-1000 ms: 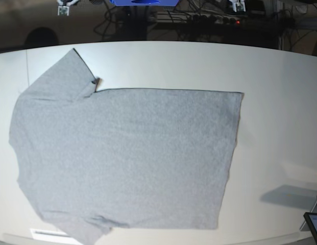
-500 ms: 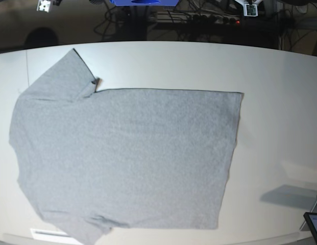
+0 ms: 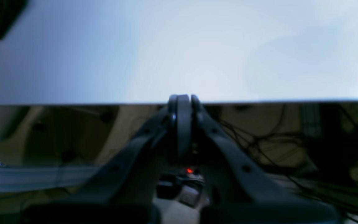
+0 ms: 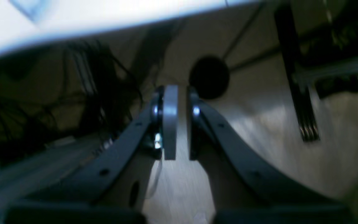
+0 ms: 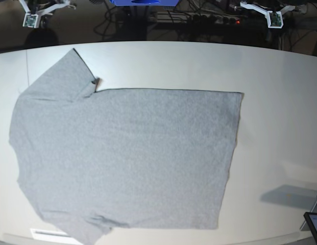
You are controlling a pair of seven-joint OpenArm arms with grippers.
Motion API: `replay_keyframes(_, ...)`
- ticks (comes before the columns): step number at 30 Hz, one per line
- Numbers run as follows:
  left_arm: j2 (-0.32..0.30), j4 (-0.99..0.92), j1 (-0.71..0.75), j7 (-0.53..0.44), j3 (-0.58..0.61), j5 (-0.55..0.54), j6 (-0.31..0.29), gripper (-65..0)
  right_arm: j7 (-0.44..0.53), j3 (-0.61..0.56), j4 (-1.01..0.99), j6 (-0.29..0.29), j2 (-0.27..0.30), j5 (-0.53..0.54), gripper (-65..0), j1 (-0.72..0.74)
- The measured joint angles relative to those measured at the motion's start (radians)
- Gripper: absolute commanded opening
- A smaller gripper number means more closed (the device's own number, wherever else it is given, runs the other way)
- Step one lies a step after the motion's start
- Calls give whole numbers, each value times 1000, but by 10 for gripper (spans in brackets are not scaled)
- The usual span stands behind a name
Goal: Fold the T-shirt properly
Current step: 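Move both grippers from rest toward the grey T-shirt's edge, then lower the right gripper and pinch the shirt edge beside the sleeve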
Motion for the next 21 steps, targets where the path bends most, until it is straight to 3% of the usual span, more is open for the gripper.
replay_keyframes(3,1,-4,-44,1,-13,-1,0,-650,-2,2,7,142,-2,0,-595,66)
replay_keyframes(6,0,-6,-82,-2,-47,0,-9,-650,-1,2,7,190,-3,0,-595,108)
replay_keyframes(9,-2,-7,-91,9,-73,0,-1,-650,-6,3,7,190,-5,43,-593,126)
replay_keyframes(14,0,-6,-135,5,-76,0,-5,-650,-12,5,7,190,16,224,-589,129)
replay_keyframes(18,0,-8,-138,11,-71,0,-3,-650,-128,5,7,191,53,363,-588,129)
replay_keyframes(21,0,-8,-141,11,-70,0,-3,-650,-154,5,7,191,91,508,-586,128)
